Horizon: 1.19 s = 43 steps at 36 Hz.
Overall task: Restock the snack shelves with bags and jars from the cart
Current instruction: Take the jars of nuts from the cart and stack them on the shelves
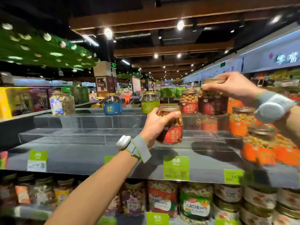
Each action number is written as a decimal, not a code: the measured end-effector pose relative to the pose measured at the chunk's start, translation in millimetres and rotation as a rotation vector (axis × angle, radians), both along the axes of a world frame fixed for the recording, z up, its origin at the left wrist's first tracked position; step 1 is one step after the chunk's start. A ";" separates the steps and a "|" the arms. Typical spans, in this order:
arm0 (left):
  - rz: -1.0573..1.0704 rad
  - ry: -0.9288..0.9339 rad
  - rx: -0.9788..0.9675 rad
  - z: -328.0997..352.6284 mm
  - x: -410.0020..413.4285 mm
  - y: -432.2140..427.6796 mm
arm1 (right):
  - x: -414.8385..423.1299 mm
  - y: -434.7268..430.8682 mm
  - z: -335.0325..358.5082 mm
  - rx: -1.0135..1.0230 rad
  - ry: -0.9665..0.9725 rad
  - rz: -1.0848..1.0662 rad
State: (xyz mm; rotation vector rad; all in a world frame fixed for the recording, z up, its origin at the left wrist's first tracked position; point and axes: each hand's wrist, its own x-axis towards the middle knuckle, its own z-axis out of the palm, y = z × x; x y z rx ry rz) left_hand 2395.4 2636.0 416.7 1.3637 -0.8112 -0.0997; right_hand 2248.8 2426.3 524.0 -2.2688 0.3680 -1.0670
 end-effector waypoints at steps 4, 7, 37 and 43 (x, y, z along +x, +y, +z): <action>0.032 0.026 -0.005 5.5 9.2 -8.2 | 29.4 1.3 22.1 -0.094 0.055 0.005; 0.054 0.035 0.002 5.3 16.6 -9.3 | 59.4 1.8 32.9 -0.165 0.087 0.053; -0.065 -0.043 -0.016 14.3 86.5 30.1 | 214.3 7.6 19.4 -0.518 0.474 -0.227; -0.047 -0.051 -0.010 11.2 92.3 32.4 | 222.7 4.2 19.7 -0.535 0.537 -0.261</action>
